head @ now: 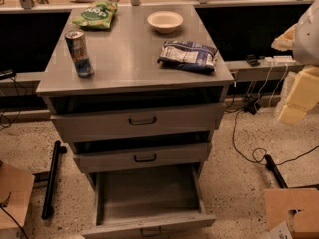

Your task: Place redbull can into bottom drawer

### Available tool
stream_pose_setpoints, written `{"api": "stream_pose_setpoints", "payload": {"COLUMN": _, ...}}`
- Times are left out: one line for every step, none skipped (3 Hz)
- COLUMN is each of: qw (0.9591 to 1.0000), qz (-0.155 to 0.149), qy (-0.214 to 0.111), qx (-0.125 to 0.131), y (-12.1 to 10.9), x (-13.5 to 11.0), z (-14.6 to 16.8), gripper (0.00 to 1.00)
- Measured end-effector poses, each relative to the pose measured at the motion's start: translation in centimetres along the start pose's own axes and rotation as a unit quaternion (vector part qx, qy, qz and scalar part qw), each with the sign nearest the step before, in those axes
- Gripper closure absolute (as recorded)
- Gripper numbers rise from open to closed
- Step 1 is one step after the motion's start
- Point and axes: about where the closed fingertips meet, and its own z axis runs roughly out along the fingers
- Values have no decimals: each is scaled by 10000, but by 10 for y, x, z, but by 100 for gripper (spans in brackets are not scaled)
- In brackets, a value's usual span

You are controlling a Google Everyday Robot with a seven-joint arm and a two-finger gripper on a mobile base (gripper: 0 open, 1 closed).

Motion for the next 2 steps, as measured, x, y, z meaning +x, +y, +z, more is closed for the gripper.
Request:
{"api": "stream_pose_setpoints", "payload": {"qw": 10000, "qz": 0, "qy": 0, "qx": 0, "y": 0, "x": 0, "z": 0, "gripper": 0}}
{"api": "stream_pose_setpoints", "payload": {"qw": 9996, "qz": -63, "qy": -260, "qx": -37, "y": -6, "x": -15, "z": 11, "gripper": 0}}
